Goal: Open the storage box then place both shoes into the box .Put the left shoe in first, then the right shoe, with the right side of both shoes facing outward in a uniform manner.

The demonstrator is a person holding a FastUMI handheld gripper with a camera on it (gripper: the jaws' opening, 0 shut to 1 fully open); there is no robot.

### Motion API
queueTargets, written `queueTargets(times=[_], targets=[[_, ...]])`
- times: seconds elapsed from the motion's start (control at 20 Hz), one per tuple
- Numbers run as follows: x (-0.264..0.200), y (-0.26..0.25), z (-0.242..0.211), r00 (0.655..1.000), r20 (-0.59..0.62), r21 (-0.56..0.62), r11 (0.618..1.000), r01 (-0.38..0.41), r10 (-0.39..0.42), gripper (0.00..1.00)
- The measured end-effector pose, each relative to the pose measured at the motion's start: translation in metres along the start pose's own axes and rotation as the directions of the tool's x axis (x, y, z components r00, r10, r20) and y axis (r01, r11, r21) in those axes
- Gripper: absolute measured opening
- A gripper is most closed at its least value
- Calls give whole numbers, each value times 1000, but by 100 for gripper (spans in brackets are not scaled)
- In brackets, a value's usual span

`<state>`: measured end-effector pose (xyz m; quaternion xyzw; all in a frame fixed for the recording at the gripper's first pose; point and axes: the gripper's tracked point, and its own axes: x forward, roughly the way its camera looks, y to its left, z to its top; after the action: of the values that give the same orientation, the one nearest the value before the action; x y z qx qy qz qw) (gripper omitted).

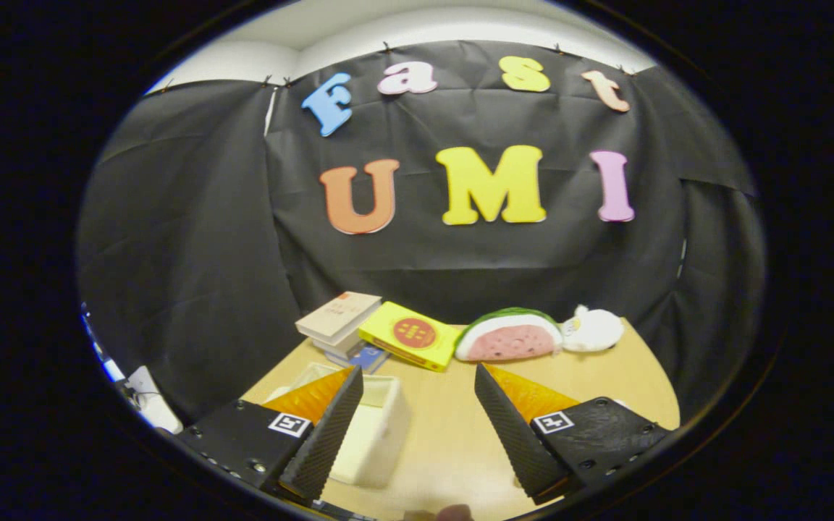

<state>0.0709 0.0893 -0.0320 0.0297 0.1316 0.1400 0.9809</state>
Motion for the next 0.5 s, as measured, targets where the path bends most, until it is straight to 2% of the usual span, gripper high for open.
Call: queueTargets(times=[0.1, 0.25, 0.4, 0.5], targets=[[-12, -57, -17, 997, -24, -4, 997, 73, -73, 95], [-18, -113, -56, 993, -90, 0, 997, 77, -77, 96], [-6, -167, -110, 981, -148, -112, 988, 109, -125, 96], [1, -180, -148, 968, -227, -76, 993, 96, -111, 96]])
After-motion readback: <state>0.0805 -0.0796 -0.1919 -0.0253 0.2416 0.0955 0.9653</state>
